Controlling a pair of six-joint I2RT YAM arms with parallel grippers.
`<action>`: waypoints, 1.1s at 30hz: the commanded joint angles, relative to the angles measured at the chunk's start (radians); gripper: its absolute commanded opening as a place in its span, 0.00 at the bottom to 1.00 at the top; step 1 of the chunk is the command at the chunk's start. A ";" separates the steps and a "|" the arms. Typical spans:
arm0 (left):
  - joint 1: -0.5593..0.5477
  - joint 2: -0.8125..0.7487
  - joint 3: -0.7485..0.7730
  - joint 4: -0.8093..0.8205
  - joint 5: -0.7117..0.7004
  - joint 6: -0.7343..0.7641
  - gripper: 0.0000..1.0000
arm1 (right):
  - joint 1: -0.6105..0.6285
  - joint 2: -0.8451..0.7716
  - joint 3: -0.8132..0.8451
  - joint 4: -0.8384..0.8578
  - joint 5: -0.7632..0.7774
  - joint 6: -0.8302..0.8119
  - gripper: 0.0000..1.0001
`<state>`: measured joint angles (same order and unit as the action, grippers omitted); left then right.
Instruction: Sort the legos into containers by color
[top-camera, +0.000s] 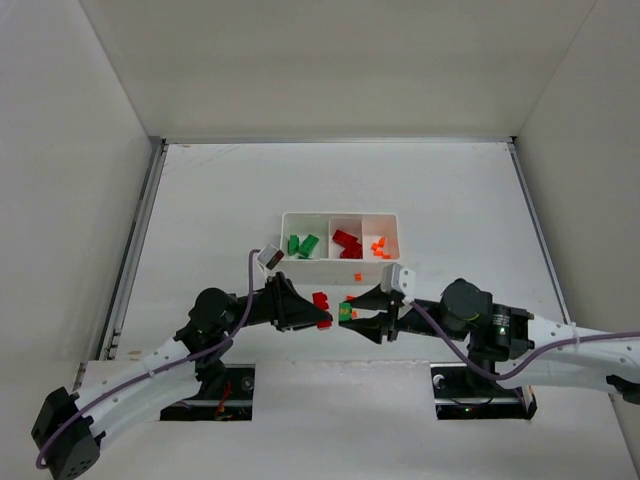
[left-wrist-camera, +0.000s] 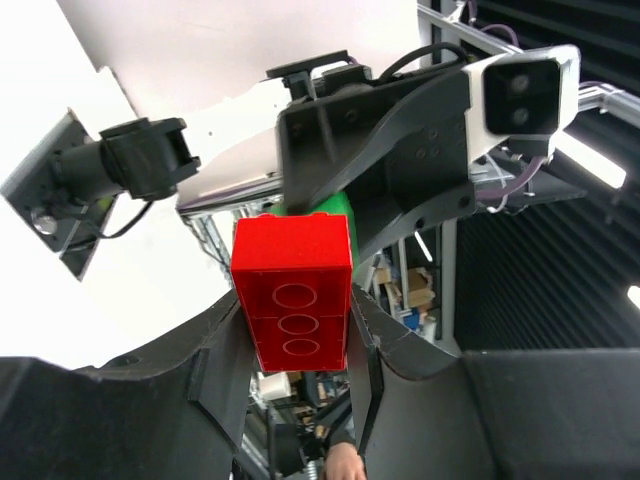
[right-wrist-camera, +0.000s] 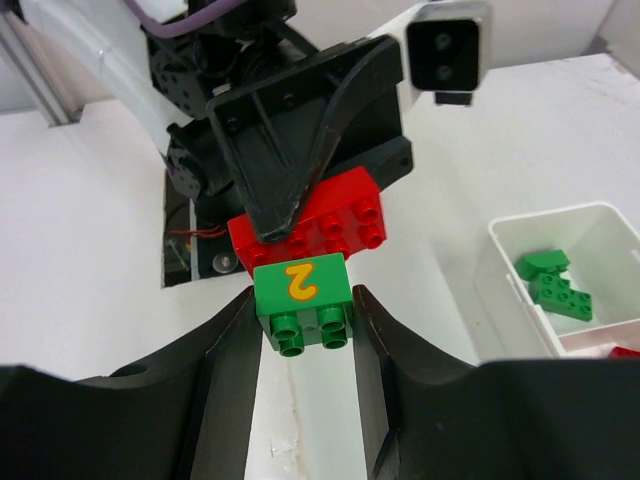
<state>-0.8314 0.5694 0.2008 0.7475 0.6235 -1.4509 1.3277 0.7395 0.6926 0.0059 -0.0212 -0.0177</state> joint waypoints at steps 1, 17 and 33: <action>0.019 -0.025 0.023 -0.017 0.031 0.055 0.23 | -0.012 -0.041 0.004 0.002 0.032 0.013 0.29; 0.252 -0.074 -0.060 -0.091 -0.096 0.207 0.23 | -0.253 0.423 0.123 0.318 0.170 0.074 0.31; 0.475 -0.160 -0.081 -0.198 -0.085 0.221 0.23 | -0.379 0.859 0.306 0.457 0.305 0.191 0.31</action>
<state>-0.3763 0.4267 0.1154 0.5377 0.5224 -1.2530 0.9665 1.5829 0.9409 0.3607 0.2302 0.1349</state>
